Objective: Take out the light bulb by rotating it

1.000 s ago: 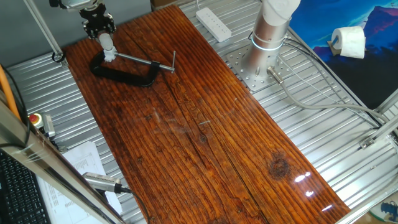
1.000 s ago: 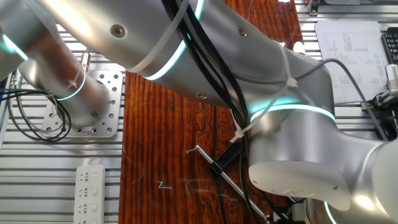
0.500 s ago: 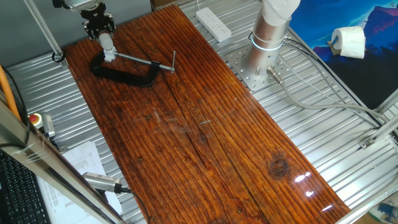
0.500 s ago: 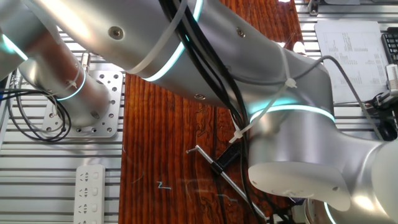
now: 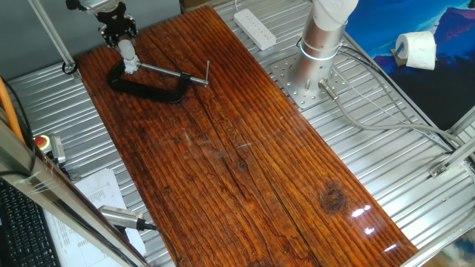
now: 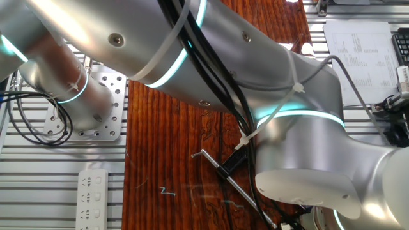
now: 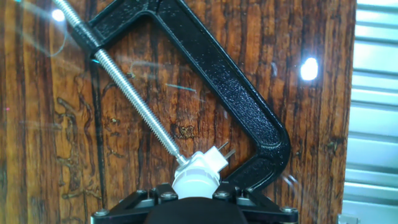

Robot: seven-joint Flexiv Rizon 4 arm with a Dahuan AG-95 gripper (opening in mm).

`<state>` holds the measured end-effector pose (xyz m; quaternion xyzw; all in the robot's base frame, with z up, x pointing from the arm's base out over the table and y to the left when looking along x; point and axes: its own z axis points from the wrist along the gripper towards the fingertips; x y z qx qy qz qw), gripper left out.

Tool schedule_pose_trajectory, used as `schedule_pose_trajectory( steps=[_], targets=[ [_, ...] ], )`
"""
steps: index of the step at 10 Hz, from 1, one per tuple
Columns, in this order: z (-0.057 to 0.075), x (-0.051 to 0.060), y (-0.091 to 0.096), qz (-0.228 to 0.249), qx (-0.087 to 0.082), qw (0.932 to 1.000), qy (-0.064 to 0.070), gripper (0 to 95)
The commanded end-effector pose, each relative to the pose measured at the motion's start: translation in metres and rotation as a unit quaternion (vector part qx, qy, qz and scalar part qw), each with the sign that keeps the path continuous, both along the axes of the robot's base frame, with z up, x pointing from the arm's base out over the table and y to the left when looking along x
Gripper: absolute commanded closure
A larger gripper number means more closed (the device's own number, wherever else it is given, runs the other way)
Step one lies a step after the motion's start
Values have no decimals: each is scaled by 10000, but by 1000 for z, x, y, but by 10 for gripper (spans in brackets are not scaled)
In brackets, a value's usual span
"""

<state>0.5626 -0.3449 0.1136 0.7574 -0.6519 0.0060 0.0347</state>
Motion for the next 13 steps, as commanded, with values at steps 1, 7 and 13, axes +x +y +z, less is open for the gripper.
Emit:
schedule_pose_trajectory(
  steps=[1,7,13],
  targets=[
    [-3,1,0,111,19,9999,5,570],
    [-2,1,0,537,69,9985,19,570],
    [-2,1,0,396,137,9991,-12,190]
  ],
)
